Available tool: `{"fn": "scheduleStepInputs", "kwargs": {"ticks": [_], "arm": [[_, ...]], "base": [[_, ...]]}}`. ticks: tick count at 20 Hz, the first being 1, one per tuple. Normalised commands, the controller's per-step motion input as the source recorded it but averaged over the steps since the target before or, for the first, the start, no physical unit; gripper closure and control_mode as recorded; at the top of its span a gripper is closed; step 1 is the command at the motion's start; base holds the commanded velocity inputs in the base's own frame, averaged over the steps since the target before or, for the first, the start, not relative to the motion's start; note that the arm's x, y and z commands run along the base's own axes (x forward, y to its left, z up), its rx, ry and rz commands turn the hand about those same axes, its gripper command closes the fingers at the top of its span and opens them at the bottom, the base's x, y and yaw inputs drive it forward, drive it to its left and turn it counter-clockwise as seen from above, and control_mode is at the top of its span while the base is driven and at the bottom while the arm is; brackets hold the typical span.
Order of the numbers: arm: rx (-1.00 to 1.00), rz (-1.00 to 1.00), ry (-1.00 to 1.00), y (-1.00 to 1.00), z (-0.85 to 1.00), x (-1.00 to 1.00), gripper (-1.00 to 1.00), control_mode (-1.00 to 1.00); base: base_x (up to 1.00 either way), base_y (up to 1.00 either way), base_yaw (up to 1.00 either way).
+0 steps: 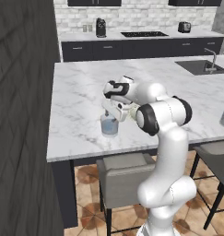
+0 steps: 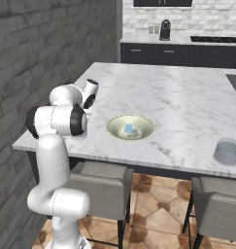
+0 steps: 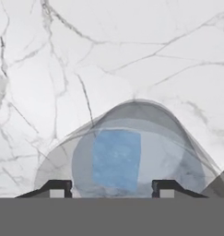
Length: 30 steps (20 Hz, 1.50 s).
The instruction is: There are four ice cubes in the ice bowl. Place two ice cubes in each glass of water.
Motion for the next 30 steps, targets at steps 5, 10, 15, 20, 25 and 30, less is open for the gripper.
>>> {"fn": "scheduleStepInputs", "kwargs": {"ticks": [5, 10, 15, 20, 25, 30], "arm": [[0.00, 0.00, 0.00, 0.00, 0.02, -0.01, 1.00, -1.00], [0.00, 0.00, 0.00, 0.00, 0.13, -0.05, 1.00, -1.00], [0.00, 0.00, 0.00, -0.02, 0.60, -0.40, 1.00, -1.00], [0.00, 0.01, 0.00, -0.55, 0.13, -0.40, 1.00, -1.00], [0.00, 0.05, -0.02, -0.88, 0.01, -0.42, -1.00, -1.00], [0.00, 0.11, -0.05, -1.00, 0.01, -0.20, -1.00, -1.00]], "base": [[0.00, 0.00, 0.00], [0.00, 0.00, 0.00], [0.00, 0.00, 0.00], [0.00, 0.00, 0.00], [0.00, 0.00, 0.00], [0.00, 0.00, 0.00]]}}
